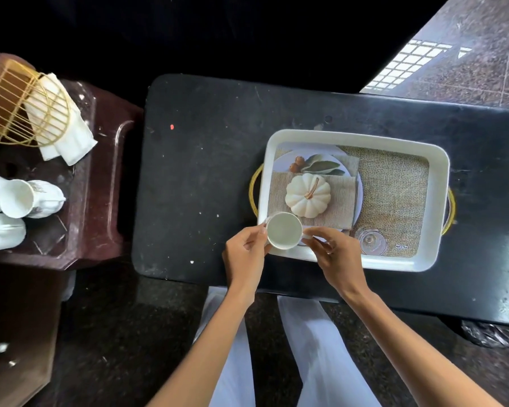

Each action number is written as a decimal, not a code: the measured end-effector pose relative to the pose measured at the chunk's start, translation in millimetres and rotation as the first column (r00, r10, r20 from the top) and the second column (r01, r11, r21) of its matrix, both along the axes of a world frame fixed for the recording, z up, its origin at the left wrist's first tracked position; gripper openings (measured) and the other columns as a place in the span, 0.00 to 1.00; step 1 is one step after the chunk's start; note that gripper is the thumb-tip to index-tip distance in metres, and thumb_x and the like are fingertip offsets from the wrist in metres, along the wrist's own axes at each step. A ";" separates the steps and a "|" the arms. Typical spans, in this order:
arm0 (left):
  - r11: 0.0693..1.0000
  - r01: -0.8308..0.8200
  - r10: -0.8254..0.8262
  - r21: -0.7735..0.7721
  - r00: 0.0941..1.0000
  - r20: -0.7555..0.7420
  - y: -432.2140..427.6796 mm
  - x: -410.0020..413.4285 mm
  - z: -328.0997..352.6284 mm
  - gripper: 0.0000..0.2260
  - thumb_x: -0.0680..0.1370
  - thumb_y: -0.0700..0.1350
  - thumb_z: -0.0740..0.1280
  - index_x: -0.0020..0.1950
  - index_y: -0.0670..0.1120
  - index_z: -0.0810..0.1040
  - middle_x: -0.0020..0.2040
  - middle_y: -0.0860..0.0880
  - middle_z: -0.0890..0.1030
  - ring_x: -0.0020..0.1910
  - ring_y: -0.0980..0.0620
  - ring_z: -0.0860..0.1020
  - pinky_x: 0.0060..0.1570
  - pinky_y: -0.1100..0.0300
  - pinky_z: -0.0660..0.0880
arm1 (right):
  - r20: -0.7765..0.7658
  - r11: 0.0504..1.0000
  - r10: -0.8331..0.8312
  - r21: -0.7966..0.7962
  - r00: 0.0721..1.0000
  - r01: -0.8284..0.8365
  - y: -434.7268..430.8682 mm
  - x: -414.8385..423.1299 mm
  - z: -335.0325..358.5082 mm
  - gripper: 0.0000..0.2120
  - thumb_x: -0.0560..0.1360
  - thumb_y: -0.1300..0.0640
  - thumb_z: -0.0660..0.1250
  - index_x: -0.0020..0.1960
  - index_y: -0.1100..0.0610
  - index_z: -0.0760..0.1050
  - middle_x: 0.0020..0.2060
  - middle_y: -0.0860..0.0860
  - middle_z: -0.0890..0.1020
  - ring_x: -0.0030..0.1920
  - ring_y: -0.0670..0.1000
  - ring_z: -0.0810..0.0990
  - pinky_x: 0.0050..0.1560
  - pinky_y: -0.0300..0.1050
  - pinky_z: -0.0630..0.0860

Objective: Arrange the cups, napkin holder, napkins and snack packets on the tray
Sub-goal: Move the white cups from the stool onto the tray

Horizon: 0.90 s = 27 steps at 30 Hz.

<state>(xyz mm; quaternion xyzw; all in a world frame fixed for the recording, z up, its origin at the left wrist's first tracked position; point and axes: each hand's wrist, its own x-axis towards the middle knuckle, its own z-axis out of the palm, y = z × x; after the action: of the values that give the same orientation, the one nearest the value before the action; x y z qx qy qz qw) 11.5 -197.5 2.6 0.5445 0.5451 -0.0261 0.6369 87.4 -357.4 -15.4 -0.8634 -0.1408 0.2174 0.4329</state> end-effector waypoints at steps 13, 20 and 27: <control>0.985 0.174 -0.174 0.002 0.985 -0.024 16.2 -5.5 4.4 0.10 0.82 0.49 0.68 0.59 0.48 0.85 0.52 0.51 0.88 0.55 0.53 0.85 0.59 0.47 0.83 | -0.048 0.998 0.045 -0.049 0.998 -0.048 0.0 1.6 7.7 0.15 0.72 0.63 0.76 0.58 0.60 0.82 0.51 0.46 0.84 0.51 0.46 0.85 0.56 0.39 0.80; 0.999 0.034 -0.036 0.026 0.997 0.062 57.6 -26.0 40.0 0.08 0.83 0.45 0.66 0.53 0.55 0.84 0.50 0.53 0.88 0.52 0.56 0.86 0.57 0.54 0.83 | 0.055 0.991 0.132 -0.043 0.990 -0.130 21.1 10.0 58.4 0.23 0.70 0.63 0.77 0.64 0.57 0.78 0.59 0.48 0.82 0.62 0.50 0.80 0.62 0.53 0.78; 0.950 -0.233 0.207 0.209 0.968 0.141 133.0 -81.7 90.3 0.10 0.83 0.40 0.65 0.53 0.50 0.85 0.49 0.52 0.88 0.51 0.54 0.86 0.52 0.60 0.83 | 0.088 0.977 0.185 0.090 0.979 -0.193 111.9 -5.6 92.4 0.19 0.71 0.60 0.75 0.60 0.49 0.78 0.54 0.47 0.82 0.54 0.49 0.82 0.57 0.37 0.77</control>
<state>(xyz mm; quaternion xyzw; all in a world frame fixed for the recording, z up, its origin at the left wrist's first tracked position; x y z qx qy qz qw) -70.1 -64.5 92.9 0.5490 0.5635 0.1388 0.6015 81.8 -245.5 77.0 -0.8316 -0.2499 0.2162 0.4464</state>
